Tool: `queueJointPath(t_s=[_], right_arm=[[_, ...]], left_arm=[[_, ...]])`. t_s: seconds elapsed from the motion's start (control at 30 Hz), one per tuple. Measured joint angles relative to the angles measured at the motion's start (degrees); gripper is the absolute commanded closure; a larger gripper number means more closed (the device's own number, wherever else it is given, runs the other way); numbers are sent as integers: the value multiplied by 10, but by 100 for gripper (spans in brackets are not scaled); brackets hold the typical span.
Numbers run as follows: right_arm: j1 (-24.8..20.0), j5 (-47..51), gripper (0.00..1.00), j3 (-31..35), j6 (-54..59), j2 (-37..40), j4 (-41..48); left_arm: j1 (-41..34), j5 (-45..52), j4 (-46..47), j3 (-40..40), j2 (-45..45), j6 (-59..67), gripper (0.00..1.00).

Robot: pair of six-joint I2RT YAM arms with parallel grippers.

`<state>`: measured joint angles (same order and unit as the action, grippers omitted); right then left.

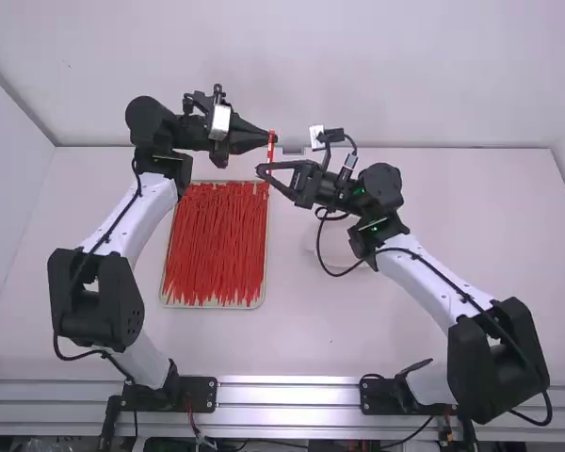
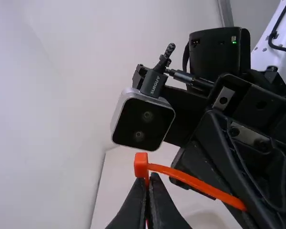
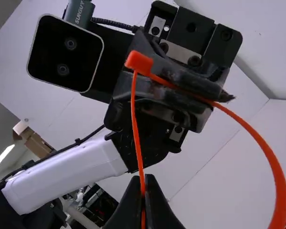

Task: Fasten the cable tie

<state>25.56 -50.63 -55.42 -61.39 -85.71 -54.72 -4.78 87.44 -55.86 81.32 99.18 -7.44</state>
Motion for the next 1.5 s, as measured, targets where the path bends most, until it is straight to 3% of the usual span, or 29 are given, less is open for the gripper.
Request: queueJointPath(t_s=[0.63, 1.5], right_arm=[[-4, 3, 100, 0, -45, 0, -59], [-14, 32, 100, 0, -35, 0, -60]], left_arm=[[0, 6, 0, 0, 0, 0, 98], [-15, 1, -2, 0, 0, 0, 99]])
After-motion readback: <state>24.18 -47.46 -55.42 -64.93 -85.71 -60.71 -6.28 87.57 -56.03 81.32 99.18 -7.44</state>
